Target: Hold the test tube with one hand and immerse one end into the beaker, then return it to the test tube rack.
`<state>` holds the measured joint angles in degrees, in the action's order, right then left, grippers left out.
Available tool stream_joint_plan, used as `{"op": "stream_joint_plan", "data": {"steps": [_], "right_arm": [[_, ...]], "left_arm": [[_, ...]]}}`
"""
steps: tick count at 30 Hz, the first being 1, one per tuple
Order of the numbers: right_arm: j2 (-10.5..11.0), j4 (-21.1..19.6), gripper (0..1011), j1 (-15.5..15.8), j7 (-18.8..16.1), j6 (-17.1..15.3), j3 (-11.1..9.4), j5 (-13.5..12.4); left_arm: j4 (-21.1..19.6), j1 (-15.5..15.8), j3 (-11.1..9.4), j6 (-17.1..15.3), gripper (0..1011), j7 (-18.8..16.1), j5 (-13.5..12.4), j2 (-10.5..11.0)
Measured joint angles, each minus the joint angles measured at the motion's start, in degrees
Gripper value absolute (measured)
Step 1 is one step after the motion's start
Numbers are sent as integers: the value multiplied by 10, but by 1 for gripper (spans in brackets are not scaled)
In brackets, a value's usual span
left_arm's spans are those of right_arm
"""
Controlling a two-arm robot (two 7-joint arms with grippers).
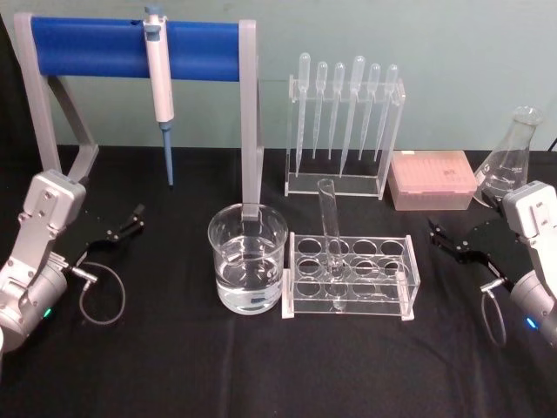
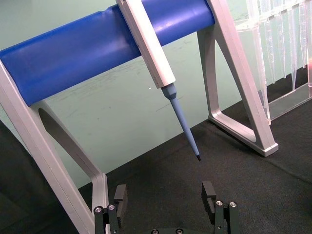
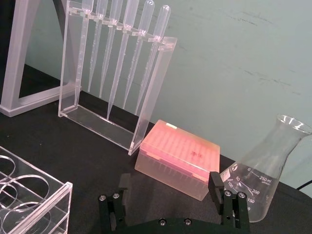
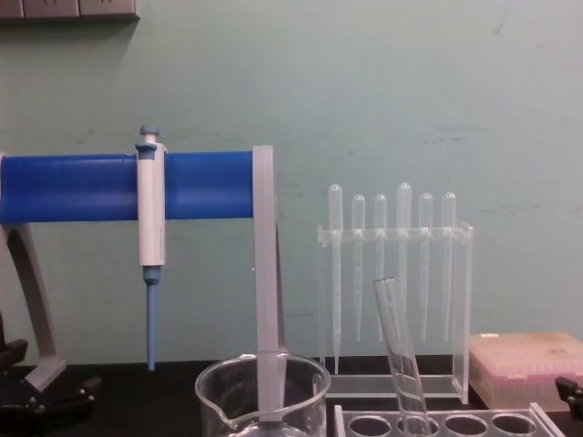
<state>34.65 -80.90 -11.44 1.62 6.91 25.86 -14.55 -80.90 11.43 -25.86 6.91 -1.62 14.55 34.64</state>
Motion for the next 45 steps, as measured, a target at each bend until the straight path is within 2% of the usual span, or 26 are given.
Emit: {"op": "stream_joint_plan", "data": {"steps": [31,35,40,41,45], "right_arm": [[1,-2,1002,2,0,0,-1,0],[14,-43,1002,31,11,0,-15,9],[48,-142,1002,101,34,-11,-41,16],[57,-171,1002,123,36,-15,-49,15],[70,-223,1002,160,23,-18,-60,-6]], "left_arm": [[0,0,0,0,1000,0,0,0],[0,0,0,0,1000,0,0,0],[0,0,0,0,1000,0,0,0],[0,0,0,0,1000,0,0,0],[0,0,0,0,1000,0,0,0]]}}
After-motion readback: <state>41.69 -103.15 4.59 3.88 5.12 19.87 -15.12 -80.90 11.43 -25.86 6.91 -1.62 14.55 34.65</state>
